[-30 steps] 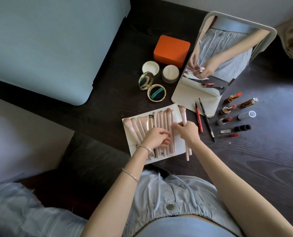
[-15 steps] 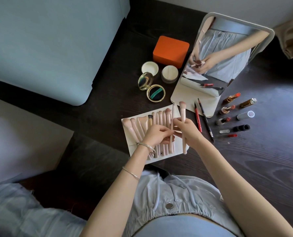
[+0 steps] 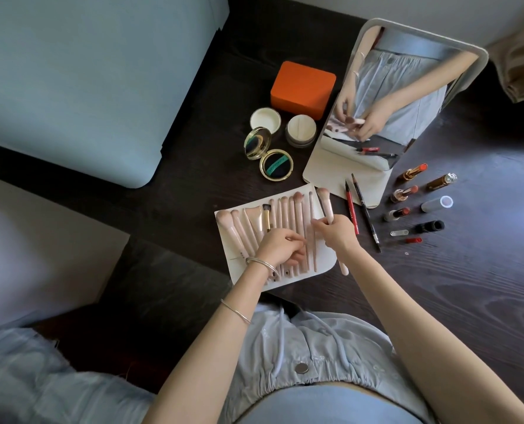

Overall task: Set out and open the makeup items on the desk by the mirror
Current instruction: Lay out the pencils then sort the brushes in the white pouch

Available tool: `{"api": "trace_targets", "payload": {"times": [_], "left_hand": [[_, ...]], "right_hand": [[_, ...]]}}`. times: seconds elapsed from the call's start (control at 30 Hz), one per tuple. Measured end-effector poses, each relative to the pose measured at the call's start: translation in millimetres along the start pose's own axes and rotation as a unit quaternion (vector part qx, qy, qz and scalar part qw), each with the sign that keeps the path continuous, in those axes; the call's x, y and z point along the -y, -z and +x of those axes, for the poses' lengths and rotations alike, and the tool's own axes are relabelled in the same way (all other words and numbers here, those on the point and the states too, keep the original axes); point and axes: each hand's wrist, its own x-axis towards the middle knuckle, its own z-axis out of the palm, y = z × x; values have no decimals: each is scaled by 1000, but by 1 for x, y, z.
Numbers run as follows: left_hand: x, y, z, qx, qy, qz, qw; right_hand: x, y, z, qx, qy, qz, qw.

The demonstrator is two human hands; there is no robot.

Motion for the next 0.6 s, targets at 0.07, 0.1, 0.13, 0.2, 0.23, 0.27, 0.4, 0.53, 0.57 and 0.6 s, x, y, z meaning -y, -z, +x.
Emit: {"api": "trace_targets", "payload": {"times": [0.07,0.1,0.13,0.2,0.23,0.27,0.4,0.53,0.57,0.6], "left_hand": [[1,1,0,-2,6,7,1000],[0,2,0,-2,9,8,1000],[0,2,0,-3,11,9,1000],[-1,3,0,-1,15,7,1000],[-1,3,0,0,19,5,1000],[-1,3,0,0,21,5,1000],[-1,2,1,0,25,11,1000],[-2,3,1,4,26,11,1000],[-2,3,1,7,27,10,1000],[-3,4,1,9,27,8,1000]], "right_hand": [[-4,-4,1,-11,1,-26,1000],[-5,-5,1,-15,1,-35,999],[-6,-6,1,-18,2,-39,999],[-6,-6,1,-21,7,-45,999],[-6,-6,1,-21,9,-48,999],[-5,-5,1,-21,11,-51,998],[-8,-6,4,-23,12,-44,999],[-11,-6,8,-27,12,-37,999],[-11,-6,10,-26,11,-33,999],[-11,-6,10,-25,12,-25,999]]}}
